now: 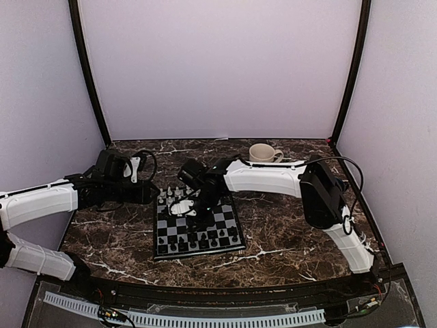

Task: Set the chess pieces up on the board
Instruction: Pick up the knight from the chessboard, then pass from the right arm to the left, then place the knight at b8.

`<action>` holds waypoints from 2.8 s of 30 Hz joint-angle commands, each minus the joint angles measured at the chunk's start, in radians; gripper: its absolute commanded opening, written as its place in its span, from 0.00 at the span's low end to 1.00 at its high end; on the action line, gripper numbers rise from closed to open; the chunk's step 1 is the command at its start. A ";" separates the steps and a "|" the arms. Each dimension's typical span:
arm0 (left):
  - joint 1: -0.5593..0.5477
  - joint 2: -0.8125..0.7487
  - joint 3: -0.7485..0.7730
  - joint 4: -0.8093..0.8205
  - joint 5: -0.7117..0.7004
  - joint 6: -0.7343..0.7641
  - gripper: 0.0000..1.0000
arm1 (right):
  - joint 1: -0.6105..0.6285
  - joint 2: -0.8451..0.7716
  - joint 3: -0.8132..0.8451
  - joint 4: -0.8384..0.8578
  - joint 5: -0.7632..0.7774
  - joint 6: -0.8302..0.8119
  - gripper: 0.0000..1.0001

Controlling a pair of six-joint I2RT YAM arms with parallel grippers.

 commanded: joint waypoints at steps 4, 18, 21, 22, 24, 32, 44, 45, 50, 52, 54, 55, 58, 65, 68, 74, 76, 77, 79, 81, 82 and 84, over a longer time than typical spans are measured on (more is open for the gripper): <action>0.006 -0.013 -0.028 0.206 0.099 -0.227 0.44 | -0.116 -0.178 -0.098 0.119 -0.144 0.187 0.13; 0.008 0.143 -0.114 0.802 0.399 -0.612 0.43 | -0.220 -0.284 -0.120 0.229 -0.253 0.385 0.14; 0.004 0.175 -0.111 0.847 0.411 -0.642 0.43 | -0.219 -0.284 -0.121 0.229 -0.260 0.393 0.15; 0.002 0.183 -0.109 0.851 0.413 -0.647 0.43 | -0.220 -0.285 -0.120 0.229 -0.263 0.394 0.15; -0.004 0.201 -0.100 0.855 0.415 -0.657 0.43 | -0.219 -0.285 -0.118 0.230 -0.270 0.398 0.15; -0.010 0.295 -0.087 0.953 0.445 -0.732 0.35 | -0.219 -0.285 -0.114 0.229 -0.274 0.405 0.15; -0.036 0.395 -0.056 1.078 0.504 -0.796 0.31 | -0.219 -0.290 -0.126 0.228 -0.261 0.401 0.16; -0.037 0.402 -0.057 1.103 0.508 -0.805 0.29 | -0.220 -0.288 -0.127 0.228 -0.259 0.400 0.16; -0.042 0.425 -0.054 1.136 0.517 -0.821 0.20 | -0.220 -0.288 -0.129 0.229 -0.257 0.398 0.16; -0.044 0.428 -0.052 1.134 0.516 -0.818 0.17 | -0.220 -0.288 -0.130 0.229 -0.257 0.397 0.16; -0.044 0.429 -0.051 1.135 0.513 -0.815 0.14 | -0.219 -0.291 -0.131 0.229 -0.258 0.395 0.16; -0.044 0.430 -0.052 1.138 0.512 -0.814 0.12 | -0.220 -0.292 -0.133 0.228 -0.256 0.394 0.16; -0.044 0.432 -0.052 1.144 0.508 -0.809 0.06 | -0.219 -0.302 -0.138 0.219 -0.256 0.388 0.19; -0.044 0.397 0.018 0.972 0.536 -0.657 0.00 | -0.272 -0.440 -0.311 0.215 -0.299 0.348 0.32; -0.046 0.371 0.094 0.773 0.547 -0.504 0.00 | -0.345 -0.515 -0.426 0.235 -0.340 0.341 0.34; -0.091 0.357 0.286 0.351 0.534 -0.166 0.00 | -0.502 -0.635 -0.619 0.282 -0.442 0.340 0.33; -0.121 0.362 0.350 0.212 0.513 -0.078 0.00 | -0.550 -0.659 -0.657 0.281 -0.473 0.328 0.32; -0.141 0.363 0.380 0.155 0.496 -0.035 0.00 | -0.569 -0.671 -0.674 0.282 -0.488 0.323 0.32; -0.180 0.363 0.427 0.049 0.454 0.071 0.00 | -0.600 -0.693 -0.712 0.291 -0.509 0.318 0.32; -0.220 0.368 0.476 -0.067 0.413 0.157 0.00 | -0.616 -0.720 -0.758 0.322 -0.512 0.322 0.32; -0.242 0.371 0.493 -0.112 0.395 0.205 0.00 | -0.618 -0.736 -0.783 0.344 -0.507 0.326 0.32; -0.290 0.382 0.531 -0.201 0.333 0.297 0.00 | -0.619 -0.768 -0.842 0.395 -0.498 0.331 0.32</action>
